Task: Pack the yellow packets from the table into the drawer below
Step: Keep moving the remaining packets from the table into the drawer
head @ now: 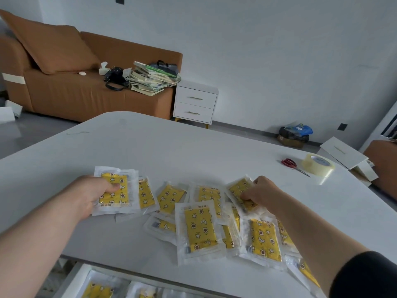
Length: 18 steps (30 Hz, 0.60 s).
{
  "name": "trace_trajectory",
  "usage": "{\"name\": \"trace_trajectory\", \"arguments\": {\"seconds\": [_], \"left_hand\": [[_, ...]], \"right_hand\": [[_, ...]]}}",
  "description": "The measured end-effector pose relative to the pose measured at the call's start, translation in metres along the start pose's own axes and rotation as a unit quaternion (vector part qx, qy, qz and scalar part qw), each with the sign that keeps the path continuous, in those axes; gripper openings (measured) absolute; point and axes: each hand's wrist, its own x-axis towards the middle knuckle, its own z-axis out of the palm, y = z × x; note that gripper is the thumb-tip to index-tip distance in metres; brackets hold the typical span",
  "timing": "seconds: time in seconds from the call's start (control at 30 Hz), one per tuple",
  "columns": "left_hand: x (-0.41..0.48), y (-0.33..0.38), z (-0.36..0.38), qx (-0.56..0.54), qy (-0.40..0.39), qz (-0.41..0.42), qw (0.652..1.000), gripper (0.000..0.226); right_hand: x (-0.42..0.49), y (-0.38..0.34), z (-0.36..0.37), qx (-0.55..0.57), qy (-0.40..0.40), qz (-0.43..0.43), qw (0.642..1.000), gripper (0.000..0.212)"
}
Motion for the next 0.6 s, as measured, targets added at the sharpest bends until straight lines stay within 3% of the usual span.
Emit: {"name": "trace_trajectory", "arguments": {"seconds": [0.2, 0.4, 0.6], "left_hand": [[-0.003, 0.001, -0.002, 0.012, 0.000, -0.002, 1.000, 0.009], [-0.013, 0.011, -0.008, -0.013, 0.012, 0.002, 1.000, 0.009], [-0.050, 0.027, -0.012, -0.108, -0.034, 0.029, 0.993, 0.013]], "right_hand": [[0.001, 0.015, -0.012, 0.180, 0.026, -0.035, 0.983, 0.020], [-0.029, 0.031, -0.044, 0.430, -0.033, -0.041, 0.901, 0.019], [-0.085, 0.050, -0.064, 0.513, -0.057, -0.036, 0.856, 0.016]]}}
